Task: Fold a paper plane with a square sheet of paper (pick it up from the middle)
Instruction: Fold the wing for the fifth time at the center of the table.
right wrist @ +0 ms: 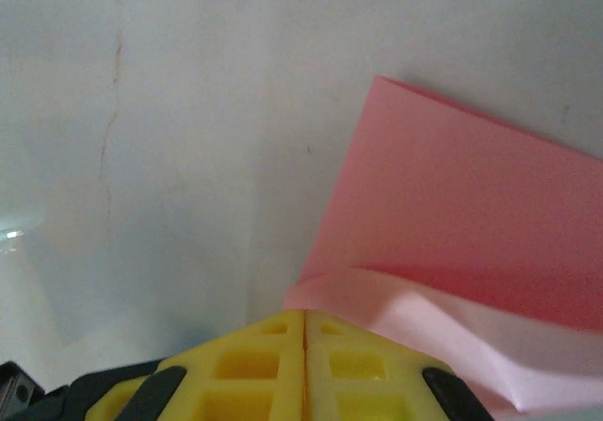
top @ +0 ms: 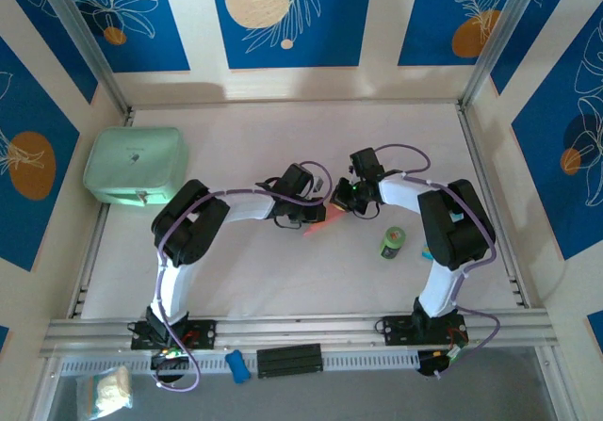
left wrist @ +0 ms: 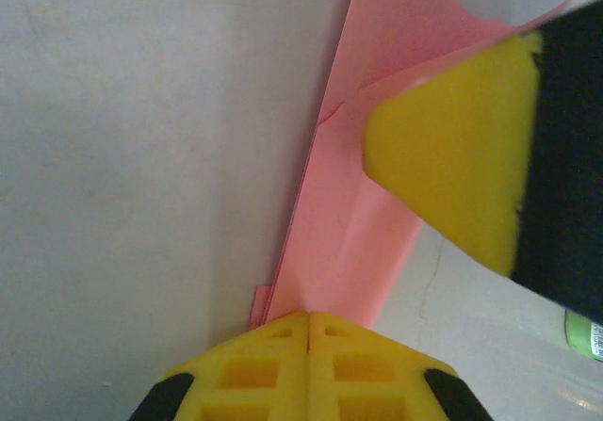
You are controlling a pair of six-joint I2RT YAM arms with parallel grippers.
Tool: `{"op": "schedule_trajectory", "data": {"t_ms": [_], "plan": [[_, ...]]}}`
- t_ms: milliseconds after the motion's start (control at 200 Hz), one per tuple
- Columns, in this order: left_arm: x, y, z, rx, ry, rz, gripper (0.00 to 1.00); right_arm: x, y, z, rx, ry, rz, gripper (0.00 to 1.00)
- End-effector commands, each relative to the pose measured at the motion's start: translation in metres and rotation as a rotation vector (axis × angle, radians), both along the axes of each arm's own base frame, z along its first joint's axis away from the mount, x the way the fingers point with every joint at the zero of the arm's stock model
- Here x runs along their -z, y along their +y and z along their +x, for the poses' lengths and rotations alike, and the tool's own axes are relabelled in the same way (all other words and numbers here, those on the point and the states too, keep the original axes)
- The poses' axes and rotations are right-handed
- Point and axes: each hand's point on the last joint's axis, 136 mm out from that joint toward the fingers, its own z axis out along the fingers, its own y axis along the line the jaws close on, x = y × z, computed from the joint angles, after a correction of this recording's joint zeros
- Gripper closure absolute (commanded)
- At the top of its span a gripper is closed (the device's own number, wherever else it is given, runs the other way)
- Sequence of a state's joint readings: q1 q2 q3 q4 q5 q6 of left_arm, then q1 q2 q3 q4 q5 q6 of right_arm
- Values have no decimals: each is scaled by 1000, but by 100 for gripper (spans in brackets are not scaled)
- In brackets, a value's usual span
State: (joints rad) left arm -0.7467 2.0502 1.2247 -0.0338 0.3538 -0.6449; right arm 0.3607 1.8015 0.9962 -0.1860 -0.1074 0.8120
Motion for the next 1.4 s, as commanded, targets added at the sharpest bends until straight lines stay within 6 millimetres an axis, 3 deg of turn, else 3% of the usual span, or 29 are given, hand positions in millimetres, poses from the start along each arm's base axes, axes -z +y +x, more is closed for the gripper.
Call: {"op": "schedule_trajectory", "data": {"t_ms": [0,335,450,680,1146,1396], "plan": [[88,57,-55,3,191,302,99,13,-7,2,26,-3,-25,93],[93,65,-64,-14,228,331,100,42,-49,-6,109,-14,-28,93],[94,67,-65,-15,231,338,100,38,-62,0,137,-64,3,92],[93,69,-64,-20,231,342,100,23,-70,10,158,-110,41,89],[90,65,-64,-12,231,327,100,16,-84,3,255,-103,64,88],[87,62,-62,-10,229,311,100,5,-110,-3,429,-94,-7,86]]}}
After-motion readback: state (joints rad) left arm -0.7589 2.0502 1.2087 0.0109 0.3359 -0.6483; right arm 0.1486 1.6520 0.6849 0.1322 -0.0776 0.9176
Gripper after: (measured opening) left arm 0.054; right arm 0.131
